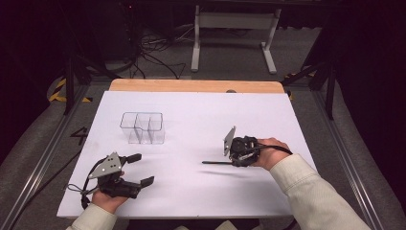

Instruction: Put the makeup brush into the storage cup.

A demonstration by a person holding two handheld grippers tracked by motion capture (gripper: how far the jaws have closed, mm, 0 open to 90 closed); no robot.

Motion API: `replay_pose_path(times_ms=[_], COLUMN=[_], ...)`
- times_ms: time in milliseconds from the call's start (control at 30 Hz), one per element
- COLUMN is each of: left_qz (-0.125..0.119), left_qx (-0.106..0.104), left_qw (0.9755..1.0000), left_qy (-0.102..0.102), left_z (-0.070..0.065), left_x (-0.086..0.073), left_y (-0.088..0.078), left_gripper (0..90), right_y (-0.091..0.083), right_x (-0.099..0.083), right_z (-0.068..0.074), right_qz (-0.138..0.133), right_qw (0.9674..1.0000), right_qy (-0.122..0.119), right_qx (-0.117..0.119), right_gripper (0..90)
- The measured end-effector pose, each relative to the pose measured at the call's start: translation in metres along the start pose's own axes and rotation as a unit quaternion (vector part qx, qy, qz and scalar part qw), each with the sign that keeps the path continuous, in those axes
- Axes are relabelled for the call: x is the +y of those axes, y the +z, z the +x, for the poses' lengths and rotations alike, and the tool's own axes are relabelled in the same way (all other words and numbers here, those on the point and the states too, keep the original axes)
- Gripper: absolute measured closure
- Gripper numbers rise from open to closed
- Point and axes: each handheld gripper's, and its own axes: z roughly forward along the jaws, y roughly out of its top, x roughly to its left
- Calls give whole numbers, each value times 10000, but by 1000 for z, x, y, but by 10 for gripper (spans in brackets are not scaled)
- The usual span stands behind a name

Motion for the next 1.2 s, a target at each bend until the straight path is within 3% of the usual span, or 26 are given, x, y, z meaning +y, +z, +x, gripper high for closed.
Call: replay_pose_path(times_ms=[567, 933, 1200], left_qz=[-89, -104, -96], left_qx=[-300, -622, -772], left_qw=[9993, 9976, 9964], left_qy=[214, 293, 350], left_z=[-7, -12, -16], left_x=[30, 50, 60], left_y=[25, 45, 58], left_gripper=[68, 66, 76], right_y=[-30, -36, -38], right_x=[33, 56, 64], right_z=[7, 11, 13], right_qz=[-166, -179, -170], right_qw=[9996, 9988, 9987], right_qy=[-233, -460, -485], right_qx=[-39, -4, 18], right_gripper=[836, 836, 836])
